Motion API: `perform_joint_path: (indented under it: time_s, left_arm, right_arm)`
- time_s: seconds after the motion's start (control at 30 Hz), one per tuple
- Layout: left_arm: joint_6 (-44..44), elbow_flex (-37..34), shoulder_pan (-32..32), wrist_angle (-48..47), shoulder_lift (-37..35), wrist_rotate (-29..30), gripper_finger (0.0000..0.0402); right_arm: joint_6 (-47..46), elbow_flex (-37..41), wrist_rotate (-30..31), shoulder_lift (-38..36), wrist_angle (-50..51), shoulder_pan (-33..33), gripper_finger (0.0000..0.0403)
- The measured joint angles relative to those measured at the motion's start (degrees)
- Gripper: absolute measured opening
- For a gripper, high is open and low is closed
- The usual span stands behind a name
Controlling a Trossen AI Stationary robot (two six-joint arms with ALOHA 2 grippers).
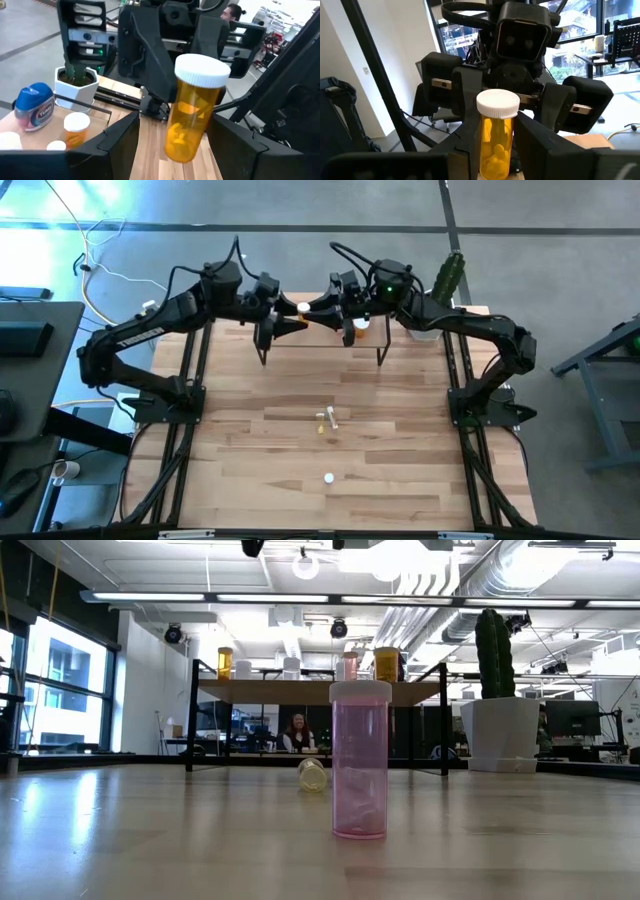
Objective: Pick and place medicine bottles onto shelf by color
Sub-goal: Put the orange pill bottle on the shelf
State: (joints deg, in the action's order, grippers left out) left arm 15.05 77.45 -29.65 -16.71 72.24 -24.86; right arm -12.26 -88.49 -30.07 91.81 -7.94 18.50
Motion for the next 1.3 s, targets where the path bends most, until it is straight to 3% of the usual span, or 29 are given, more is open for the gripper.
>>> perform_joint_path:
  time_s: [0.2,0.7,1.13,1.3]
  left_arm:
    - [-0.2,0.0,0.0,0.3,0.5,0.0,0.0197]
    - [-2.8,0.0,-0.3,0.2,0.4,-0.2,0.0093]
    - [-3.8,0.0,-0.3,-0.6,0.5,0.1,0.0093]
    - [-4.7,0.0,-0.3,-0.4,0.4,0.3,0.0093]
  right_arm:
    - [-0.8,0.0,0.0,0.0,0.0,0.0,0.0090]
    - [-0.9,0.0,0.2,0.0,0.8,0.2,0.0090]
    - [0.6,0.0,0.0,0.0,2.8,0.3,0.0091]
    - [0.8,0.0,-0.4,0.0,5.1,0.3,0.0130]
